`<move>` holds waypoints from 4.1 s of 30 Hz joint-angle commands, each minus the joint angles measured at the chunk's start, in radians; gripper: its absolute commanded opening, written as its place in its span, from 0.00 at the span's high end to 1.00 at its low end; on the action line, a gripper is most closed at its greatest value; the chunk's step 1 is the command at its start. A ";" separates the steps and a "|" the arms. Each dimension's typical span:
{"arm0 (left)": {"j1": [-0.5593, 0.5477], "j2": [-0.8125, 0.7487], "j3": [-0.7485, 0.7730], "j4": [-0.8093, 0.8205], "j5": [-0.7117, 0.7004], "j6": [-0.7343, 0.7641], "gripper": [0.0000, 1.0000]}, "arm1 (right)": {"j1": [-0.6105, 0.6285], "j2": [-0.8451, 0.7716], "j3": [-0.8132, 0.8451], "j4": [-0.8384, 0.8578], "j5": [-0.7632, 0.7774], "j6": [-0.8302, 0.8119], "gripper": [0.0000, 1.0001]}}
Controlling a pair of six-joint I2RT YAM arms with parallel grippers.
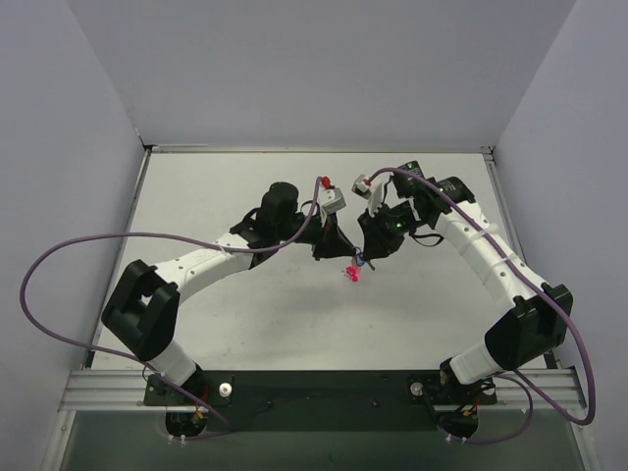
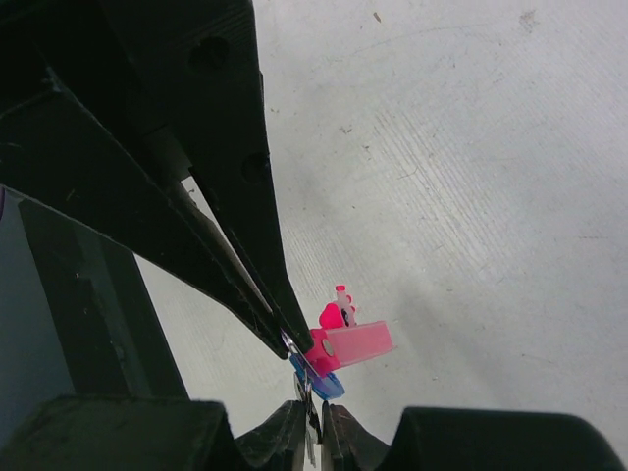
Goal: Remove the keys from the keyring
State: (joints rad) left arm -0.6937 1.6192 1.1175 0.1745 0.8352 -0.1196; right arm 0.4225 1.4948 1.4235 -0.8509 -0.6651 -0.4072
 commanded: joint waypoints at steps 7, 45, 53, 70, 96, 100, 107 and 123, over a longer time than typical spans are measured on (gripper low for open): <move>0.016 -0.078 0.011 0.054 0.035 0.000 1.00 | 0.028 -0.045 0.083 -0.096 0.018 -0.047 0.76; 0.020 -0.082 0.007 0.053 0.030 -0.015 1.00 | -0.024 0.045 0.130 -0.010 -0.159 -0.085 0.75; 0.020 -0.084 0.002 0.057 0.028 -0.018 1.00 | -0.025 0.048 0.111 -0.008 -0.179 -0.088 0.82; 0.023 -0.088 -0.005 0.060 0.024 -0.015 1.00 | -0.025 0.021 0.080 -0.010 -0.165 -0.104 0.96; 0.037 -0.088 -0.025 0.138 0.108 -0.078 0.83 | -0.045 -0.019 0.078 -0.020 -0.180 -0.113 1.00; 0.034 -0.085 -0.024 0.145 0.120 -0.086 0.64 | -0.024 -0.028 0.094 -0.031 -0.163 -0.113 1.00; 0.028 -0.085 -0.009 0.106 0.102 -0.058 0.56 | 0.015 -0.042 0.097 -0.048 -0.091 -0.131 1.00; 0.000 -0.074 0.022 0.005 0.074 0.044 0.44 | 0.058 -0.008 0.130 -0.126 -0.036 -0.174 1.00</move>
State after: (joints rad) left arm -0.6762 1.5738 1.0908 0.2050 0.8967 -0.1184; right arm 0.4683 1.4891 1.5150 -0.9203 -0.7025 -0.5564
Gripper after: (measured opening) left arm 0.560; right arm 0.055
